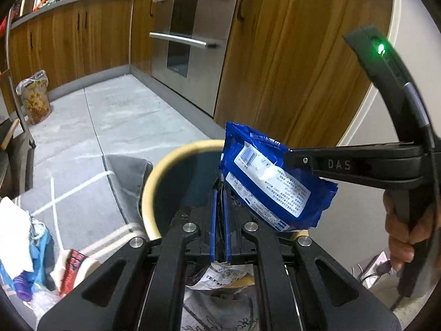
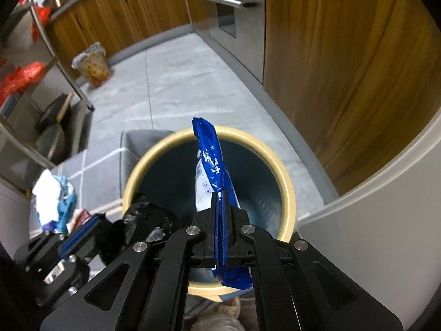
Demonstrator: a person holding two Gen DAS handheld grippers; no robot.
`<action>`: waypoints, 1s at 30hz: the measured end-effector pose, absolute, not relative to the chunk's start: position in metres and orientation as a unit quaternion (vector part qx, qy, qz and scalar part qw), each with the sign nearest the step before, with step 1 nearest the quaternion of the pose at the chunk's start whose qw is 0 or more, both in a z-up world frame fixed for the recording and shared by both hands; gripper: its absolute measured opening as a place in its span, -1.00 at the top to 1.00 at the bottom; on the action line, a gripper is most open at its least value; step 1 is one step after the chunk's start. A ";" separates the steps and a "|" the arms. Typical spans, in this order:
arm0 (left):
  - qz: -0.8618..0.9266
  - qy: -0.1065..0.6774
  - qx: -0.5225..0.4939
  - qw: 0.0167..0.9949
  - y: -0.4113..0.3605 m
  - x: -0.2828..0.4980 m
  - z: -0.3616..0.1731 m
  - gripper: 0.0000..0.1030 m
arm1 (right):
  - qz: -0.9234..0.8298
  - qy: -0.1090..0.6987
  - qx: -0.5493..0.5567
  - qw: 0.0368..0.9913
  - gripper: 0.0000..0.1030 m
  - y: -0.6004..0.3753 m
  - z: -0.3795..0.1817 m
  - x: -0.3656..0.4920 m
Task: Collect trash
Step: 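Lift the black bag and blue snack bag and carry both over the teal bin, then open both grippers to drop the bags into the teal bin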
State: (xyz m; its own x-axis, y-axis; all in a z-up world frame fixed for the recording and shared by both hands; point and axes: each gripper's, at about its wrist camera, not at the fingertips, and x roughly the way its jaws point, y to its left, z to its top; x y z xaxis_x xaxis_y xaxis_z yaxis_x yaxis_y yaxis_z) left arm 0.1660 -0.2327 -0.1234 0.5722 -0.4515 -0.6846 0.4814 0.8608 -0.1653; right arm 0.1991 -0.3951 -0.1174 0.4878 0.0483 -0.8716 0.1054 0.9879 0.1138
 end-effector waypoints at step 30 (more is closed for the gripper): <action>-0.230 0.377 -0.006 0.897 -0.221 0.174 -0.125 0.24 | -0.039 0.507 0.117 0.853 0.31 -0.414 -0.122 0.206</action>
